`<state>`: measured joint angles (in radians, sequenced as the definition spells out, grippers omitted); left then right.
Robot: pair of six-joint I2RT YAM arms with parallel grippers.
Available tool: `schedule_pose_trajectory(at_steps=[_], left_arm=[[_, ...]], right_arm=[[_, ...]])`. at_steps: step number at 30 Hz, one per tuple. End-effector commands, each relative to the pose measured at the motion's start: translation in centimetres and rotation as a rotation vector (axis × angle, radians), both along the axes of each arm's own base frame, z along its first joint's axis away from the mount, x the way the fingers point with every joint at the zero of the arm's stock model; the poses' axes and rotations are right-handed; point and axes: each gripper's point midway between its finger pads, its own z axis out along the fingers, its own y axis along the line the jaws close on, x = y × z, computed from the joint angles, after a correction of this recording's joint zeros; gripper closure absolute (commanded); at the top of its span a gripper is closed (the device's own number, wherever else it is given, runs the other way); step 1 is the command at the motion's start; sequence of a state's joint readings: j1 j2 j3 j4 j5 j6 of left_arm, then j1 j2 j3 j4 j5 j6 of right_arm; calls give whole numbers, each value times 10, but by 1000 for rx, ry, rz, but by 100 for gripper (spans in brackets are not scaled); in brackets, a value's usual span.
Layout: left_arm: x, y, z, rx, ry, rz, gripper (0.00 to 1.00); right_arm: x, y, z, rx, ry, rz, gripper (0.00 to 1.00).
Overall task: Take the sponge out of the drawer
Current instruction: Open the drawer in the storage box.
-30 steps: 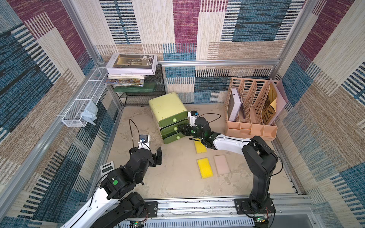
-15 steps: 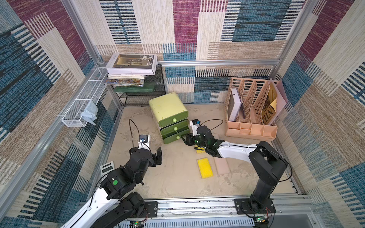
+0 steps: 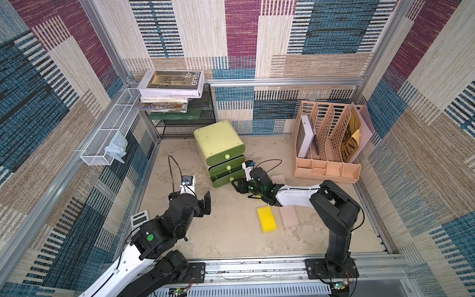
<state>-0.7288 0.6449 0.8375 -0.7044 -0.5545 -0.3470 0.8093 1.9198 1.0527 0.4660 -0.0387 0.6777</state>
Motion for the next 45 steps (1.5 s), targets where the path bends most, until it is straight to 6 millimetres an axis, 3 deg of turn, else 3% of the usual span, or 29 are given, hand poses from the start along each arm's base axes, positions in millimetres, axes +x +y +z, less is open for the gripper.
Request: schedule_pose_trajectory(at_steps=[1, 16, 28, 36, 45], left_arm=[[2, 0, 3, -2, -13, 2, 0], [2, -1, 3, -6, -14, 1, 0], [2, -1, 3, -7, -14, 0, 0], [2, 0, 3, -6, -14, 2, 0], [2, 0, 3, -6, -13, 2, 0]], right_arm=[[4, 8, 2, 43, 12, -4, 47], [19, 12, -17, 90, 75, -48, 54], [27, 21, -20, 160, 97, -53, 56], [36, 31, -21, 178, 107, -53, 70], [49, 50, -25, 192, 122, -40, 79]])
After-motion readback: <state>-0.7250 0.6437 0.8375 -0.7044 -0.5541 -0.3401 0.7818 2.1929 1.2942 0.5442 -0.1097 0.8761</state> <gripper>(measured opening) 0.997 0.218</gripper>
